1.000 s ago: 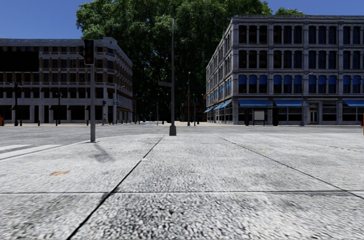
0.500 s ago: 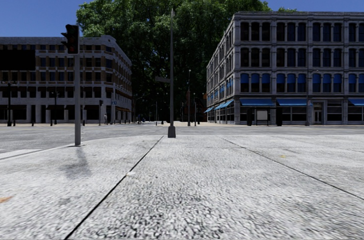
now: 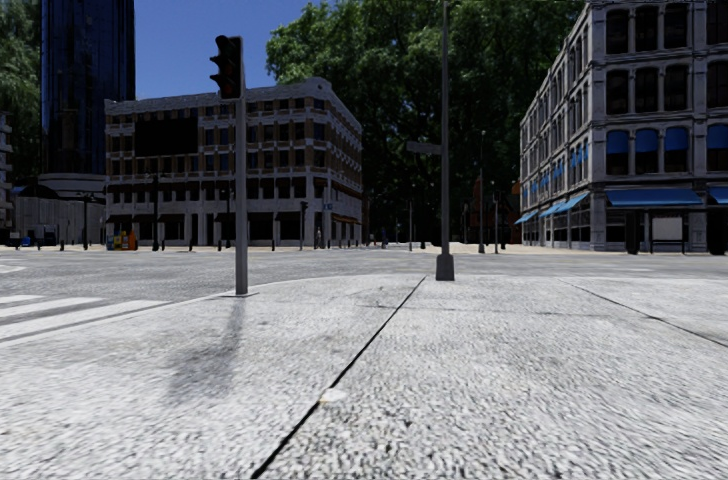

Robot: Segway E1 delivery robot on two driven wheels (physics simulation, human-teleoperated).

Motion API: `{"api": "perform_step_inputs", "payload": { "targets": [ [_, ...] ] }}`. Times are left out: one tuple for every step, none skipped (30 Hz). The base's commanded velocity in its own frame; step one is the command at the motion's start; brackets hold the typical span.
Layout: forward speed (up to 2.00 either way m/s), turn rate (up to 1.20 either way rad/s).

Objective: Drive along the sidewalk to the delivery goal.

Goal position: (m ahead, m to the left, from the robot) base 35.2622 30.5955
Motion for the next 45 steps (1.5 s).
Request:
{"api": "perform_step_inputs", "payload": {
  "targets": [
    [2.0, 0.94],
    [2.0, 0.94],
    [2.0, 0.94],
    [2.0, 0.94],
    [2.0, 0.94],
    [2.0, 0.94],
    [2.0, 0.94],
    [2.0, 0.94],
    [2.0, 0.94],
    [2.0, 0.94],
    [2.0, 0.94],
    [2.0, 0.94],
    [2.0, 0.94],
    [2.0, 0.94],
    [2.0, 0.94],
    [2.0, 0.94],
    [2.0, 0.94],
    [2.0, 0.94],
    [2.0, 0.94],
    [2.0, 0.94],
    [2.0, 0.94],
    [2.0, 0.94],
    [2.0, 0.94],
    [2.0, 0.94],
    [2.0, 0.94],
    [2.0, 0.94],
    [2.0, 0.94],
    [2.0, 0.94],
    [2.0, 0.94],
    [2.0, 0.94],
    [2.0, 0.94],
    [2.0, 0.94],
    [2.0, 0.94],
    [2.0, 0.94],
    [2.0, 0.94],
    [2.0, 0.89],
    [2.0, 0.89],
    [2.0, 0.72],
    [2.0, 0.51],
    [2.0, 0.34],
    [2.0, 0.22],
    [2.0, 0.15],
    [2.0, 0.11],
    [2.0, 0.09],
    [2.0, 0.09]
  ]
}}
